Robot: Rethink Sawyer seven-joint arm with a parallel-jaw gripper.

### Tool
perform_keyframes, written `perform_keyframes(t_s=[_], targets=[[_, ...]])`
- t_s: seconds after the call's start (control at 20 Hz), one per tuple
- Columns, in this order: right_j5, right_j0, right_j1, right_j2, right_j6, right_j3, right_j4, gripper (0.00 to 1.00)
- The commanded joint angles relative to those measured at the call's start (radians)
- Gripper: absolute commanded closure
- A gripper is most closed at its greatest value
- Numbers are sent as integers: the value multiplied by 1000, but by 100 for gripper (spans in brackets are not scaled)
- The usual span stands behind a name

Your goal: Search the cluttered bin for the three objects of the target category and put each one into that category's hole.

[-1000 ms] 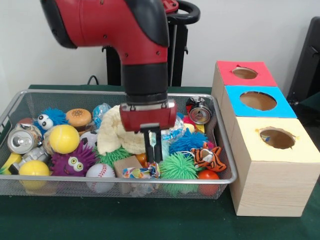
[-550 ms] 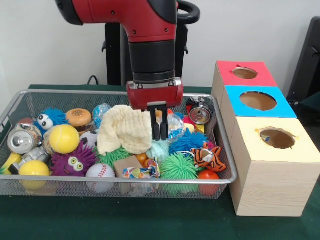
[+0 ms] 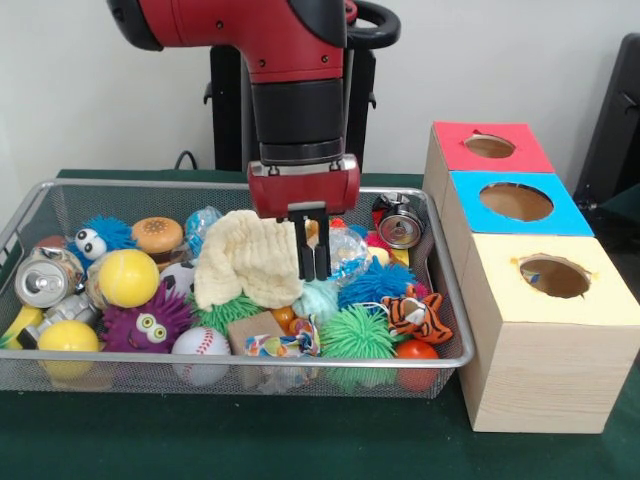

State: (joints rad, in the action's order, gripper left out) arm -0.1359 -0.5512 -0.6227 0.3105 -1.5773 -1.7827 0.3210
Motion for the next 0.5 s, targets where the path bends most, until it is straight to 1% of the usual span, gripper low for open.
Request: perform_keyframes(t_s=[0.05,0.25,0.3,0.5], targets=[[142,-9,46,-17,-179,-15,16,100],[161,-20,53,-12,-177,-31,8,100],[162,-18,54,-14,-171,-30,1,0],[148,-16,57,-5,-164,-20,-9,0]])
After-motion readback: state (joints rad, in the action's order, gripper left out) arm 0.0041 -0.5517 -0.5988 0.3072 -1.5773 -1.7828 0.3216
